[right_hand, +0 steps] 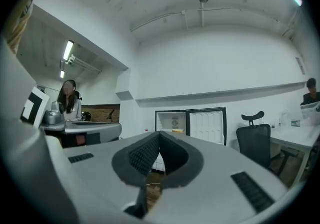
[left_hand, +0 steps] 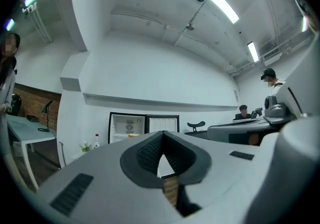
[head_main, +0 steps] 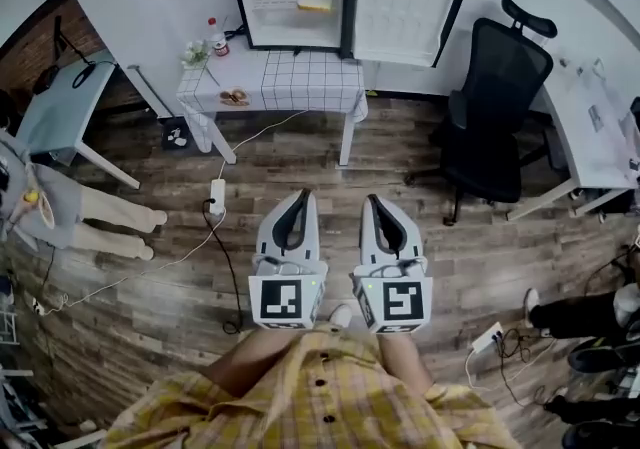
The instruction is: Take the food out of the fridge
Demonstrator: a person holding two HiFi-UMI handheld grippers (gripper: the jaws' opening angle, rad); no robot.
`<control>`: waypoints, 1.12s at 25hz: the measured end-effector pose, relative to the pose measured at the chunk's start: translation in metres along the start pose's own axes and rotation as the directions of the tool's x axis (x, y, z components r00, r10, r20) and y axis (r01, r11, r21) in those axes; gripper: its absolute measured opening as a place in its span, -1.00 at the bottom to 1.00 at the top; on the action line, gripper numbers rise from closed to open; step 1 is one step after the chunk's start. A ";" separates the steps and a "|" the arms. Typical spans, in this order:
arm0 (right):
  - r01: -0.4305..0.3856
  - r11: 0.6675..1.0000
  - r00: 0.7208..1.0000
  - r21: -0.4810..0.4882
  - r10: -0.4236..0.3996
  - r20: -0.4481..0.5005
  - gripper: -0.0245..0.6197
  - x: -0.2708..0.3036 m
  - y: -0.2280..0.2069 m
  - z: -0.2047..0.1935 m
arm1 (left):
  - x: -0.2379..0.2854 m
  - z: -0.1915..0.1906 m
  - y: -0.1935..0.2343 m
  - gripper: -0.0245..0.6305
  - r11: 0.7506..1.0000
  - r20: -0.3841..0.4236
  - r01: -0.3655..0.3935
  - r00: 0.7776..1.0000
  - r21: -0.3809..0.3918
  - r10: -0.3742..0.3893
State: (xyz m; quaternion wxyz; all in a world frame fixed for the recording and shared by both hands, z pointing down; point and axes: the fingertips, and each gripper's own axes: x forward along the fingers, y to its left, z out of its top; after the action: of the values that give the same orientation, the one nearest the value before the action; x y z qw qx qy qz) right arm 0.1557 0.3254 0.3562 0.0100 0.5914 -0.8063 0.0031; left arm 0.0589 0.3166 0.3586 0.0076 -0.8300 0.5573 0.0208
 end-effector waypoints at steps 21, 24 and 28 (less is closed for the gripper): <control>0.002 1.000 1.000 -0.021 -0.002 0.017 -0.90 0.022 0.104 0.000 | -0.054 0.003 0.089 -0.91 0.999 0.032 0.048 0.998 0.003 -0.048; 0.006 1.000 1.000 -0.026 -0.006 0.011 -0.90 0.029 0.110 -0.003 | -0.055 -0.002 0.102 -0.91 0.999 0.031 0.042 0.999 -0.006 -0.042; 0.006 1.000 1.000 -0.015 -0.006 0.005 -0.90 0.044 0.113 -0.010 | -0.051 -0.007 0.118 -0.91 1.000 0.021 0.029 0.999 -0.010 -0.029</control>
State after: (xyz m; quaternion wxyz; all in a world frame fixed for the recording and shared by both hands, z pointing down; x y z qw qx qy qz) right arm 0.0348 0.3177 0.3680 0.0124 0.5936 -0.8046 -0.0047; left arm -0.0690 0.3185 0.3694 0.0095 -0.8378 0.5450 0.0320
